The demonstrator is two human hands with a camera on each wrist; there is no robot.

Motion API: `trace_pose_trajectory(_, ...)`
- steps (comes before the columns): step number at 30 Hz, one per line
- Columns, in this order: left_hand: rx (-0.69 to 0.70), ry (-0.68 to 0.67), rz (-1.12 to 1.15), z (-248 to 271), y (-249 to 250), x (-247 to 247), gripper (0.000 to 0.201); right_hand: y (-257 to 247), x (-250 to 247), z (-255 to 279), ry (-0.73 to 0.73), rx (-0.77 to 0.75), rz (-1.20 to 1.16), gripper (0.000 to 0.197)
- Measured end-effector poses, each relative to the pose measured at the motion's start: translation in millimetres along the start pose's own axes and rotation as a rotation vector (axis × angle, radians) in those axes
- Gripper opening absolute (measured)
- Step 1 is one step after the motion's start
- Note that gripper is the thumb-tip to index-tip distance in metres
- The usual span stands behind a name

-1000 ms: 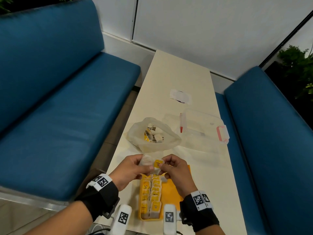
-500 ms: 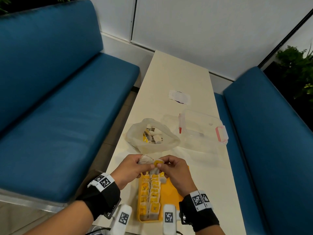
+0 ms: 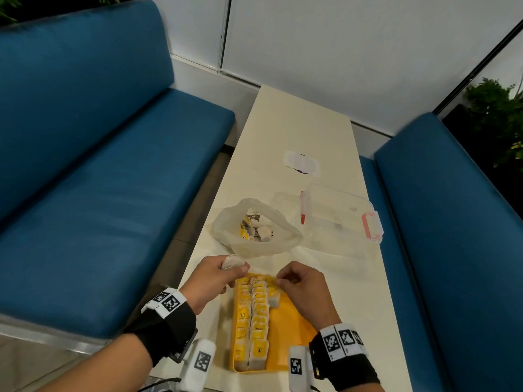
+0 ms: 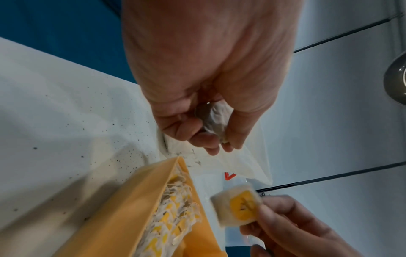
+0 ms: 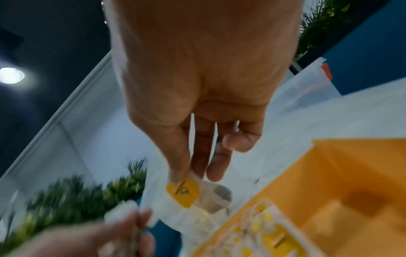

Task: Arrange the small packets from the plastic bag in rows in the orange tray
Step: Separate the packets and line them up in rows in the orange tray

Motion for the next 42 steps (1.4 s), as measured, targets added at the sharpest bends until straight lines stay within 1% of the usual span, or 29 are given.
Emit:
trace_pose_trajectory(2, -0.007, 0.012, -0.007, -3, -3, -5, 0.018, 9, -4, 1, -0.03, 0.022, -0.002, 0.018)
trace_pose_trajectory(5, -0.012, 0.019, -0.042, -7, -9, -11, 0.018, 29, -11, 3, -0.044, 0.113, 0.014, 0.021)
trace_pose_trajectory(7, -0.012, 0.039, -0.066, -7, -12, -12, 0.017, 38, -13, 5, -0.066, 0.154, 0.038, 0.016)
trace_pose_trajectory(9, -0.013, 0.071, -0.085, -9, -14, -14, 0.016, 46, -11, 7, -0.098, 0.21, -0.032, 0.011)
trace_pose_trajectory(11, -0.006, 0.106, -0.109, -8, -17, -15, 0.014, 53, -4, 10, -0.128, 0.276, -0.11, 0.01)
trace_pose_trajectory(14, 0.004, 0.144, -0.171, -9, -22, -16, 0.013, 67, 4, 9, -0.119, 0.336, -0.095, 0.01)
trace_pose_trajectory(19, 0.027, 0.116, -0.232, -5, -27, -12, 0.014, 81, 15, 7, -0.15, 0.352, -0.034, 0.008)
trace_pose_trajectory(24, 0.023, 0.083, -0.285, -5, -36, -11, 0.014, 87, 15, 6, -0.186, 0.372, 0.144, 0.012)
trace_pose_trajectory(29, 0.021, 0.051, -0.301, -5, -39, -9, 0.016, 95, 24, 6, -0.28, 0.482, 0.174, 0.018)
trace_pose_trajectory(31, 0.024, 0.05, -0.305, -5, -39, -9, 0.017, 99, 29, 4, -0.265, 0.515, 0.161, 0.018)
trace_pose_trajectory(35, 0.023, 0.041, -0.301, -5, -38, -7, 0.016, 105, 39, 2, -0.21, 0.549, 0.172, 0.013)
trace_pose_trajectory(42, 0.005, 0.028, -0.29, -6, -39, -6, 0.017, 100, 41, -1, -0.079, 0.554, 0.15, 0.019)
Point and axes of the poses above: each hand's wrist, its own z-axis away from the middle knuckle, its own x-axis out of the palm, y = z × x, the point moved 7 cm from there along -z, towards the middle knuckle, and after that the axes turned 7 degrees about y, right-handed, at the moved point
